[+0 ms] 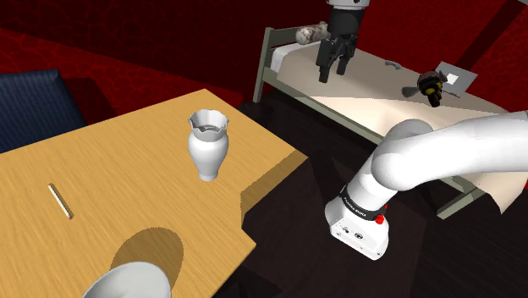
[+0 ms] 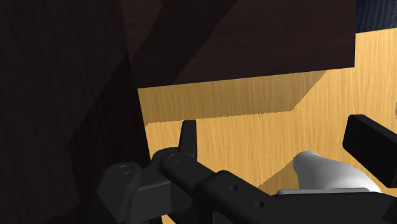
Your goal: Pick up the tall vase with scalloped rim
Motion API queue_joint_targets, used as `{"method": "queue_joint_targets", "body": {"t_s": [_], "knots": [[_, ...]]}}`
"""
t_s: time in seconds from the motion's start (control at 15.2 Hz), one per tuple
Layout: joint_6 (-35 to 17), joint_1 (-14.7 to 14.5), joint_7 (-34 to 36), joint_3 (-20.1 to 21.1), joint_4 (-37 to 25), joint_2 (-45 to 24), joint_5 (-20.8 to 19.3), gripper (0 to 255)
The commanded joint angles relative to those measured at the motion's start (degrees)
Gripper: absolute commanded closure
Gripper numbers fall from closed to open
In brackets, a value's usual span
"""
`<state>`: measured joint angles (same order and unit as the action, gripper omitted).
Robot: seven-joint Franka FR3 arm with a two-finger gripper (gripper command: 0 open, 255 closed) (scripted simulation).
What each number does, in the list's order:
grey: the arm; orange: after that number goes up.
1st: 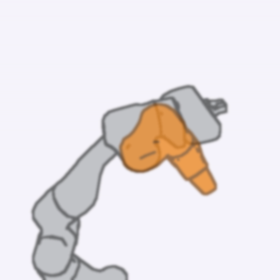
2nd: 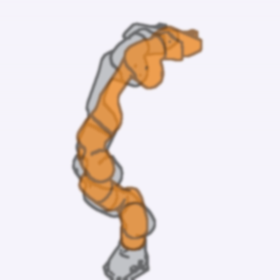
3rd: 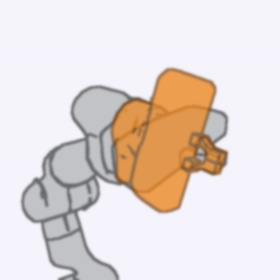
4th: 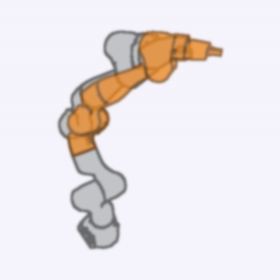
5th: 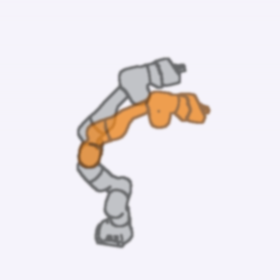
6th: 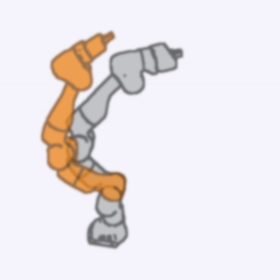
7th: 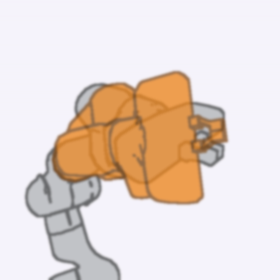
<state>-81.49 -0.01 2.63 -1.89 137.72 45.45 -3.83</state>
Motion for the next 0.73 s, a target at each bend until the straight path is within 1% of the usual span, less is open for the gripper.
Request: {"method": "queue_joint_targets", "body": {"t_s": [0.0,0.33,0.66], "knots": [[0.0,0.0,0.0,0.0,0.0,0.0,0.0,0],[-7.0,-1.5,6.7,5.8,0.3,-6.3,2.5,0],[-13.6,-2.6,13.5,11.4,-1.4,-14.5,3.5,0]]}}
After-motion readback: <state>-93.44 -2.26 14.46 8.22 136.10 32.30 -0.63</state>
